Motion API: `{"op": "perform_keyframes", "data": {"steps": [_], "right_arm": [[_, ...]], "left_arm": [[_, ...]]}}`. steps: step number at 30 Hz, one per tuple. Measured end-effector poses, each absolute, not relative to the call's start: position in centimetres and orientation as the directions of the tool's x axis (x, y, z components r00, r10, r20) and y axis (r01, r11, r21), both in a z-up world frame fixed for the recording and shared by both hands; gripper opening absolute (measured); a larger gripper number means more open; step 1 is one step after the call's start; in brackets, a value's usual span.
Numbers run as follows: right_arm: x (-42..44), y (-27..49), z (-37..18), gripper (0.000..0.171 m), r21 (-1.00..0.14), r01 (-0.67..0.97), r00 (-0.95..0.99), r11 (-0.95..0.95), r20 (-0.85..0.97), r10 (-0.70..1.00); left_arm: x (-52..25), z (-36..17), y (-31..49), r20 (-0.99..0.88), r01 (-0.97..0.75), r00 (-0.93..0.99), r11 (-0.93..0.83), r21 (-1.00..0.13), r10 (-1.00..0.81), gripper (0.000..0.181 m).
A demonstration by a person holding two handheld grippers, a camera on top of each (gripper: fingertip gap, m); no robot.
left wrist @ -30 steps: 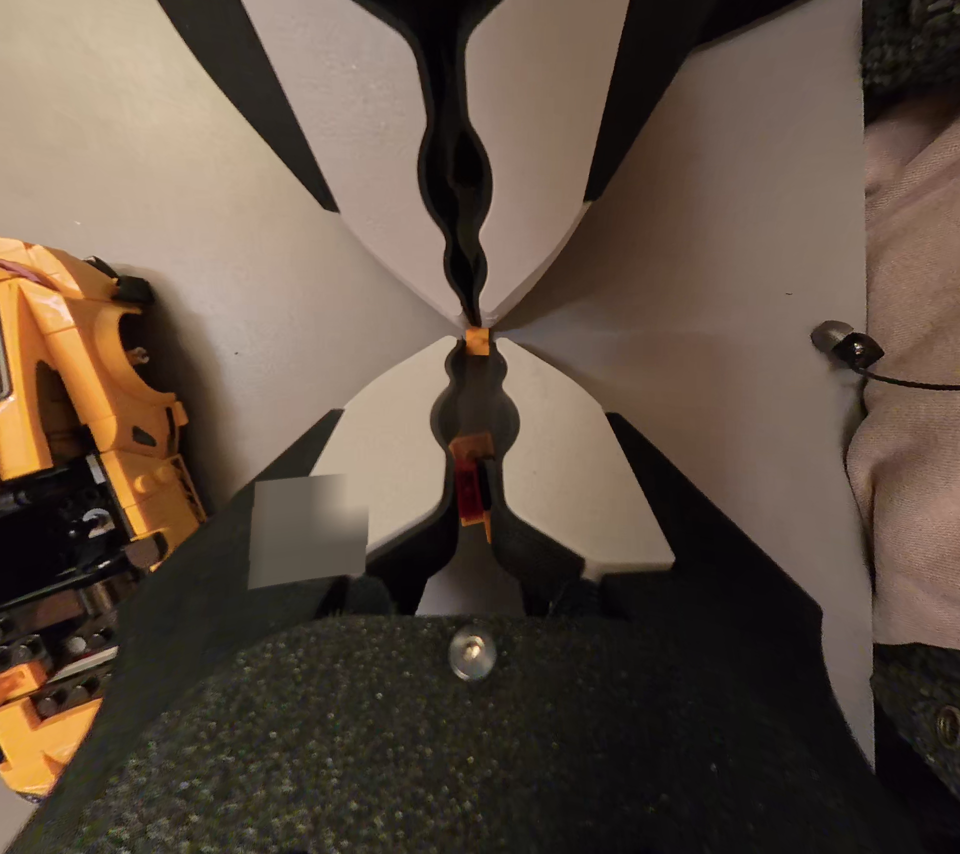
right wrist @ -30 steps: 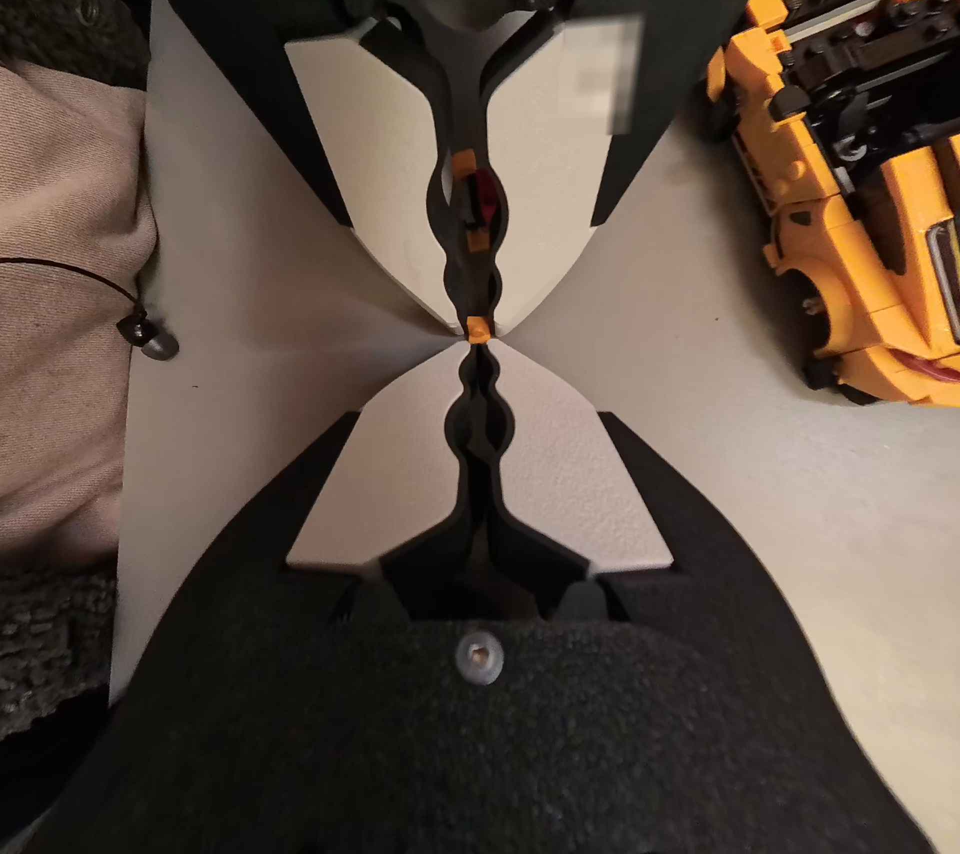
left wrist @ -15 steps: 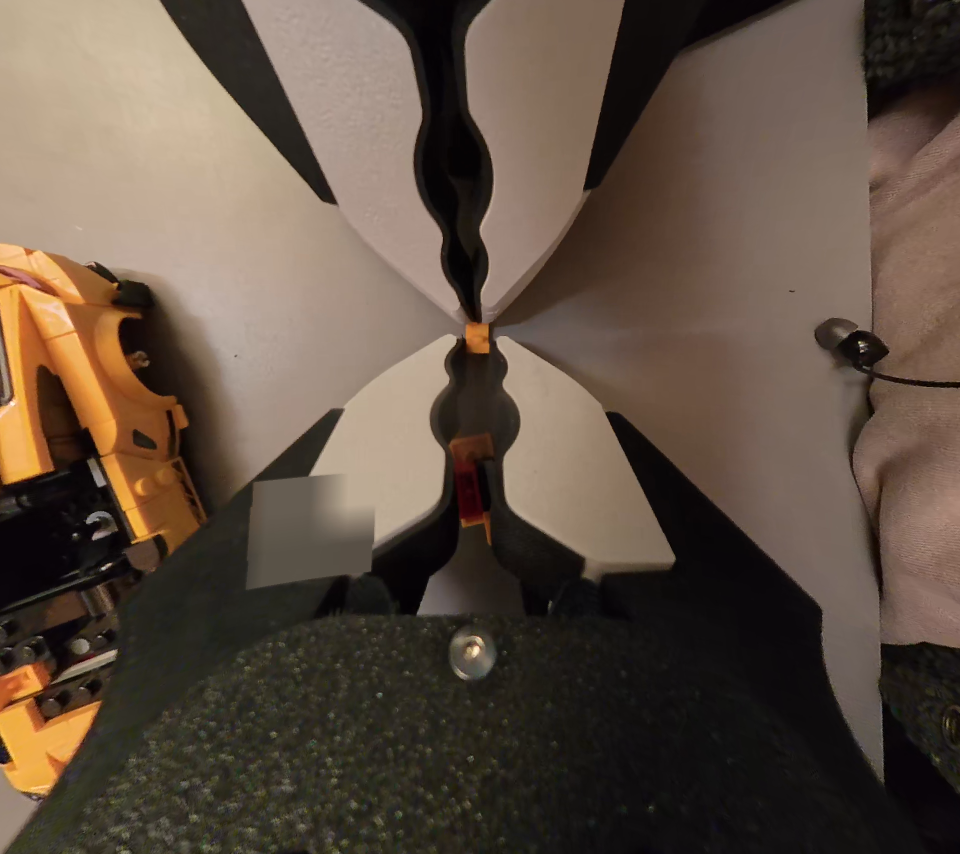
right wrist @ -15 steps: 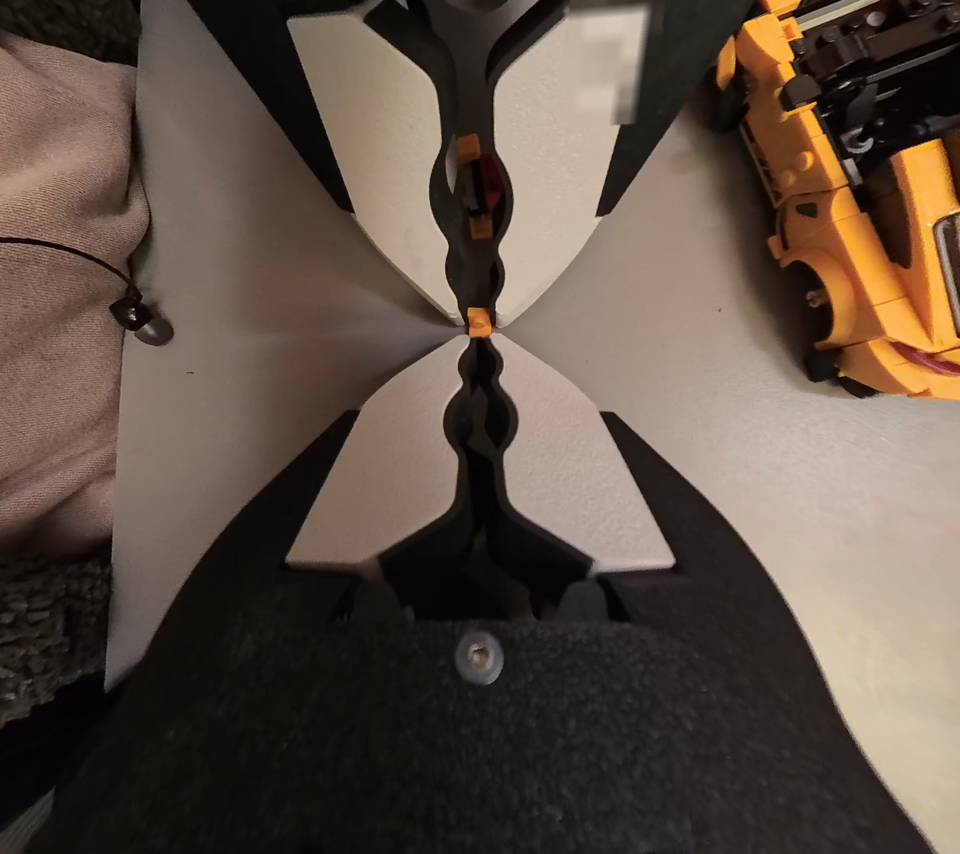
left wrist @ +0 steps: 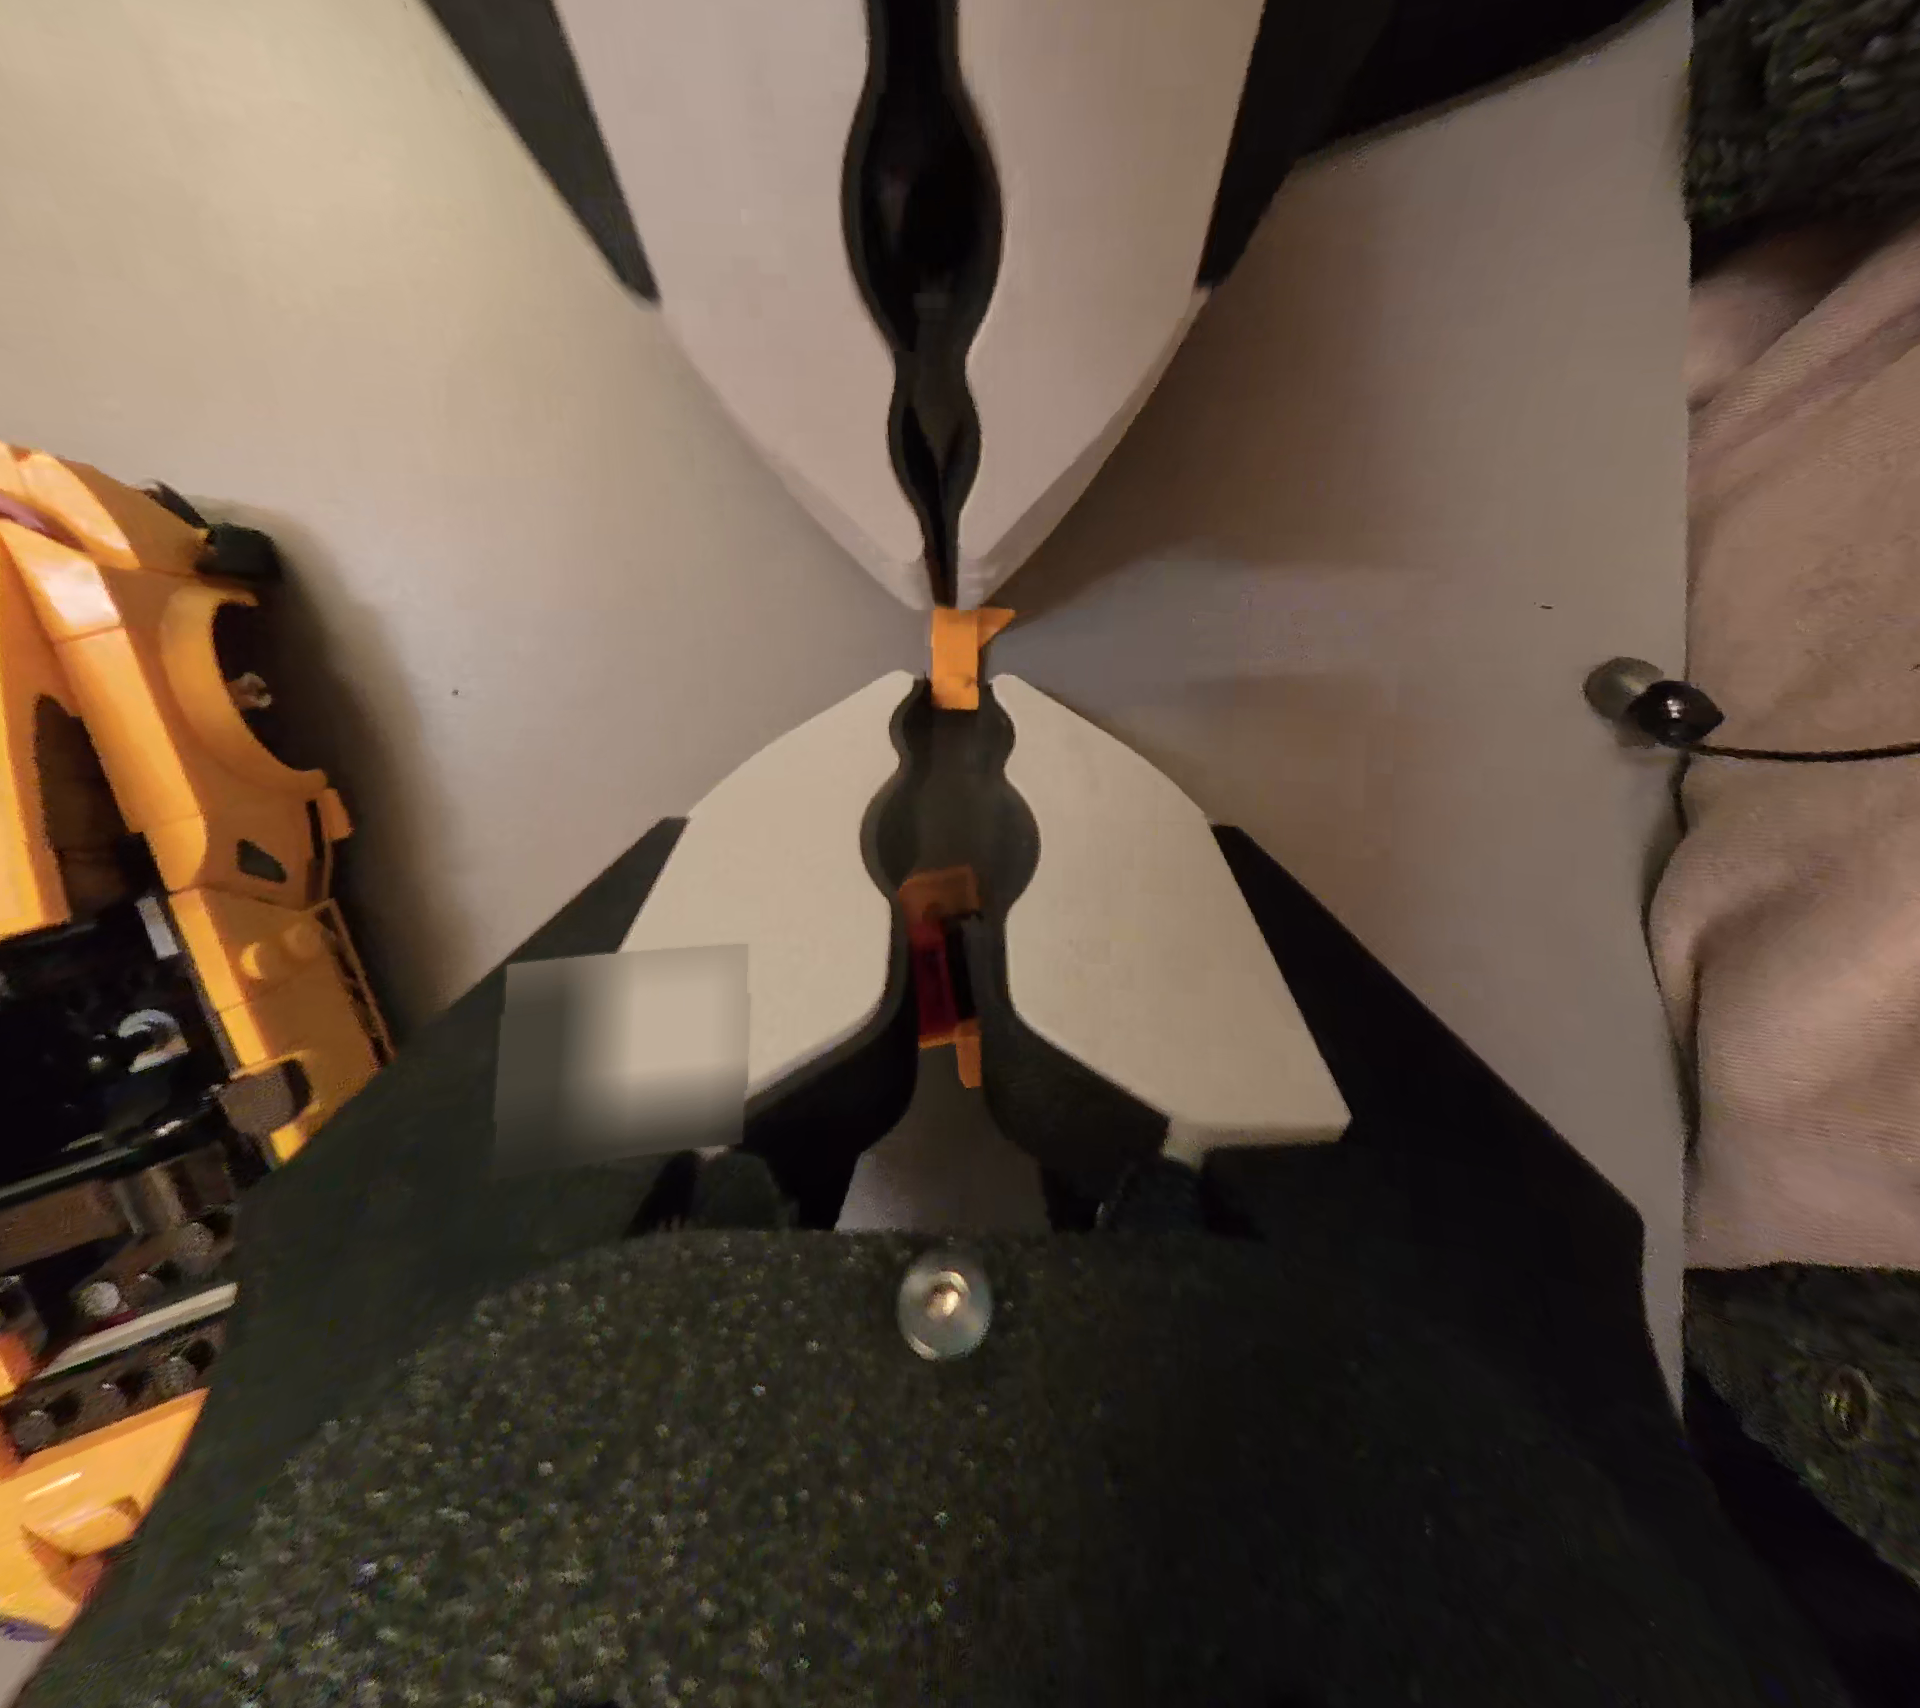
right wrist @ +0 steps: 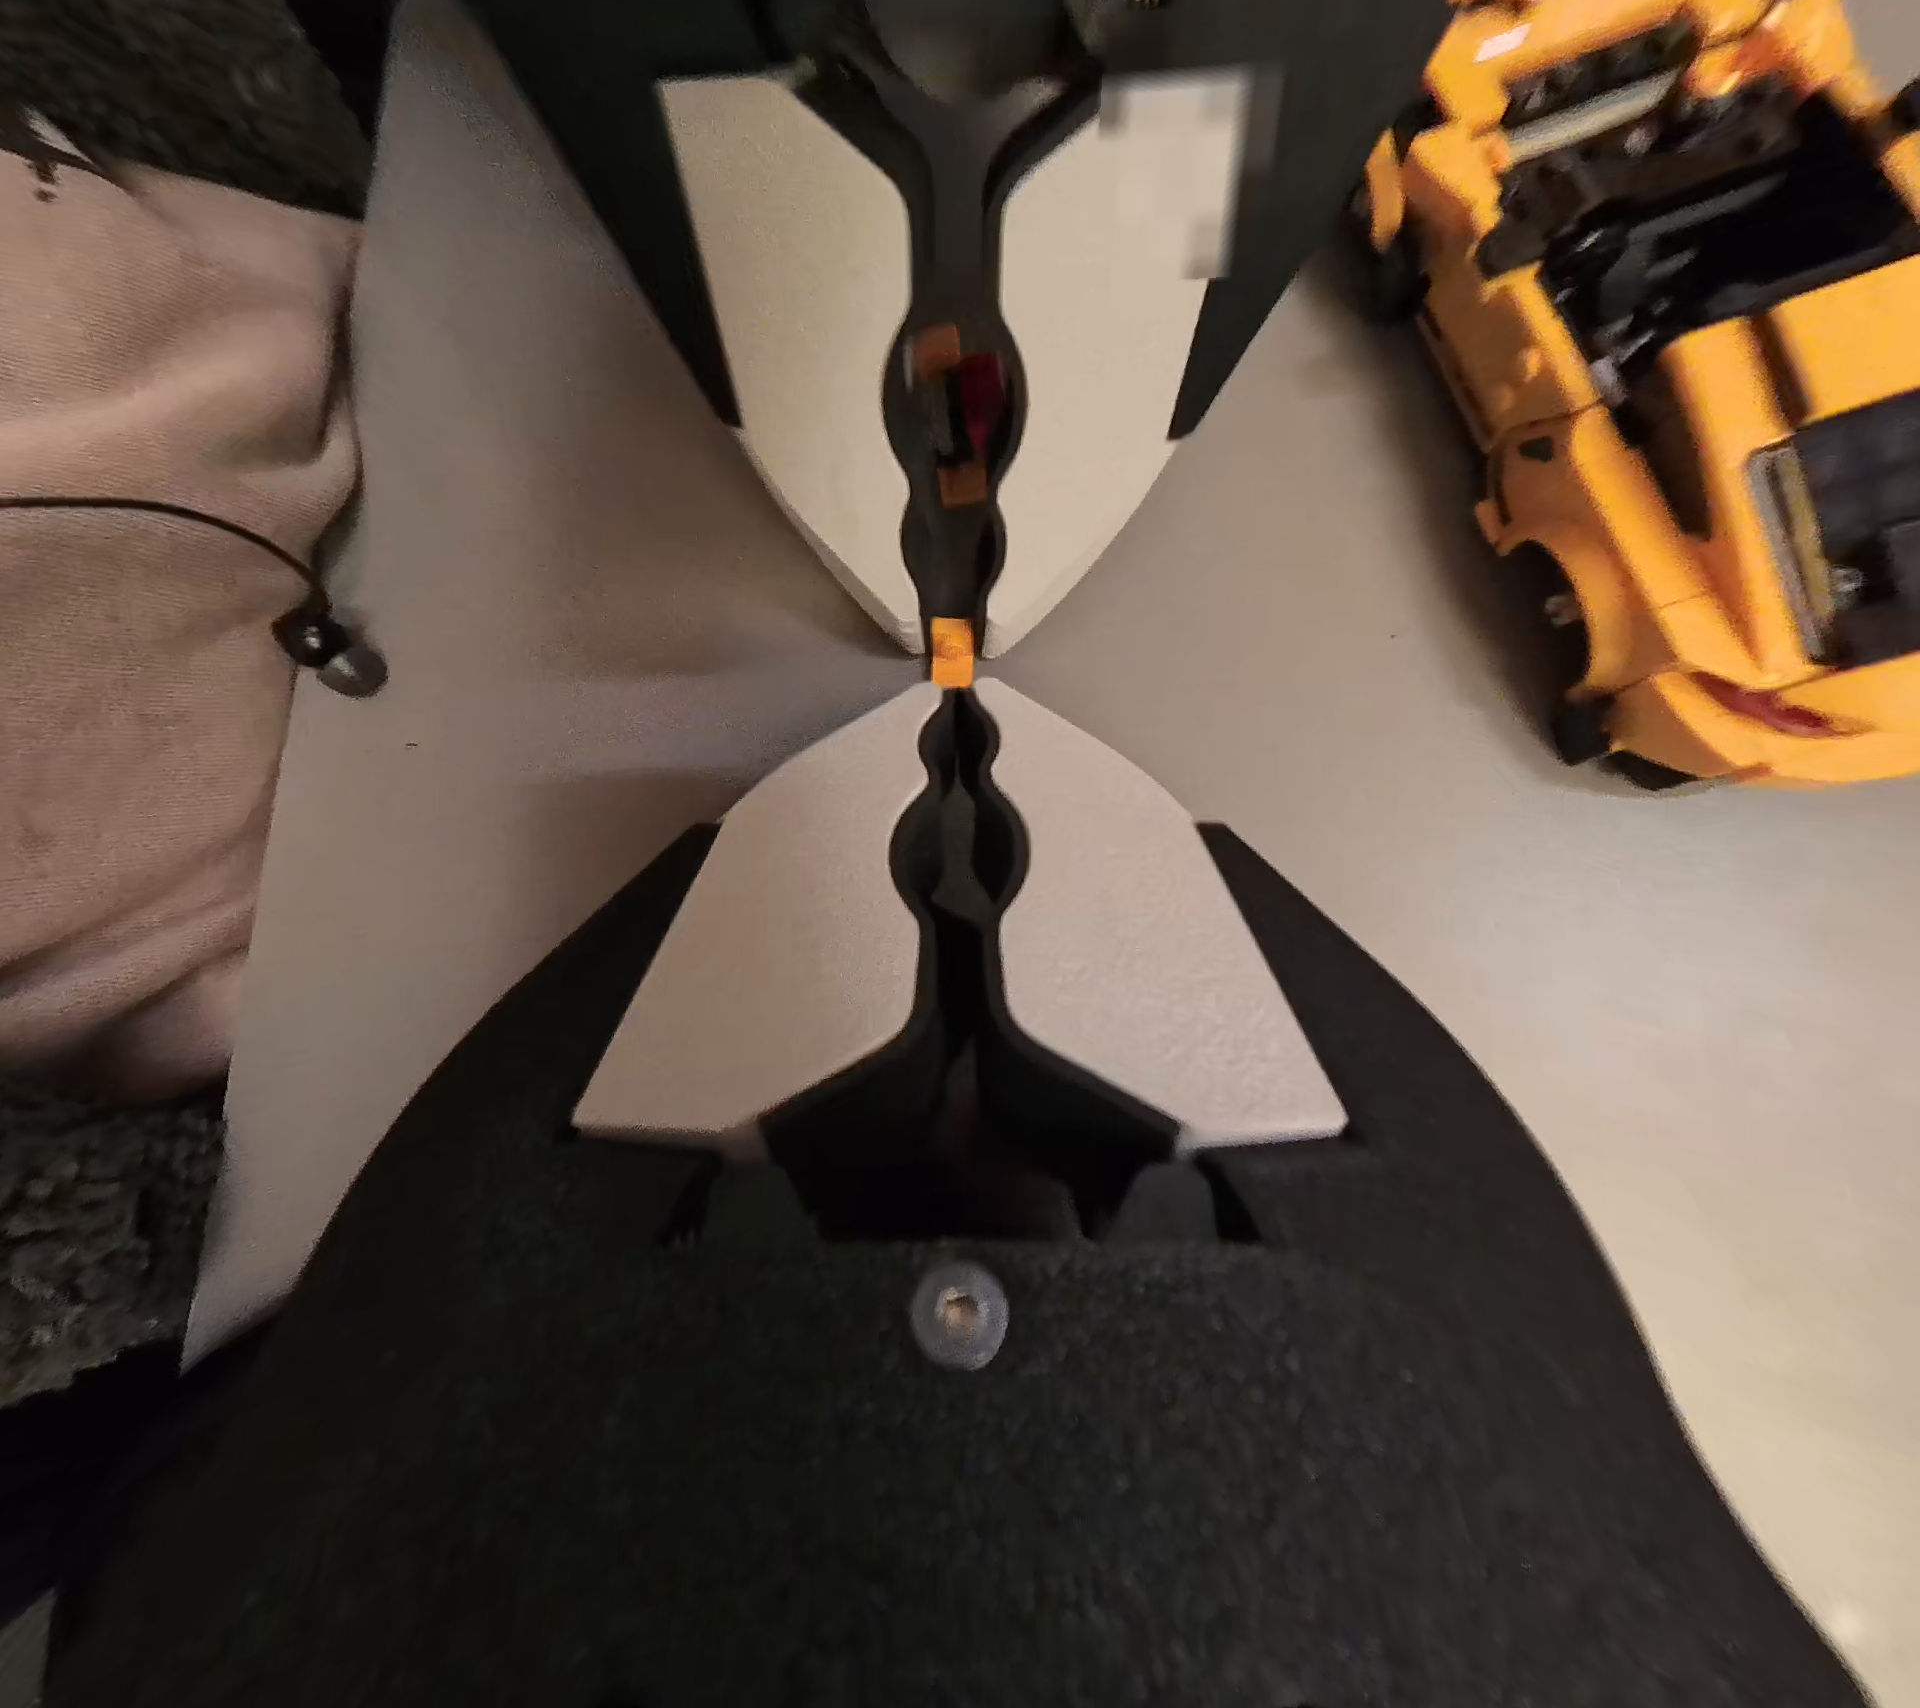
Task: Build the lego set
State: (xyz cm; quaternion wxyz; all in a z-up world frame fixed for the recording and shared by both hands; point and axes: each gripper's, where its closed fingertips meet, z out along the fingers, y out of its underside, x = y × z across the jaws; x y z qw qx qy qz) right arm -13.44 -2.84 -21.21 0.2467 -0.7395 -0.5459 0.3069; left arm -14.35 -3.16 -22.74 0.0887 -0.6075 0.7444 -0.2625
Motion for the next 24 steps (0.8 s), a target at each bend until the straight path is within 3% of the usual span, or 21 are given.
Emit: {"op": "perform_keyframes", "data": {"steps": [8,10,12,17,24], "right_arm": [[-12.7,-3.3,-20.9,0.000,-0.713,0.701,0.084,-0.015,0.062,0.995],[-12.9,-3.1,-20.6,0.028,-0.721,0.689,0.054,0.073,0.152,0.987],[-13.1,-2.9,-20.0,0.034,-0.724,0.668,0.027,0.171,0.254,0.967],[-14.2,-3.3,-17.5,0.029,-0.731,0.567,-0.038,0.381,0.439,0.898],[-15.6,-4.7,-14.5,0.015,-0.746,0.470,-0.083,0.473,0.496,0.864]], "left_arm": [[-14.5,-22.3,-3.0,0.249,-0.856,-0.262,0.105,-0.507,-0.933,0.008],[-14.5,-21.6,-3.0,0.302,-0.843,-0.264,0.067,-0.534,-0.916,0.008],[-14.6,-20.9,-3.1,0.371,-0.831,-0.274,0.025,-0.556,-0.887,0.008],[-15.0,-17.7,-4.3,0.598,-0.777,-0.359,-0.126,-0.617,-0.717,0.008],[-15.5,-13.8,-5.4,0.739,-0.719,-0.495,-0.263,-0.644,-0.456,0.008]]}}
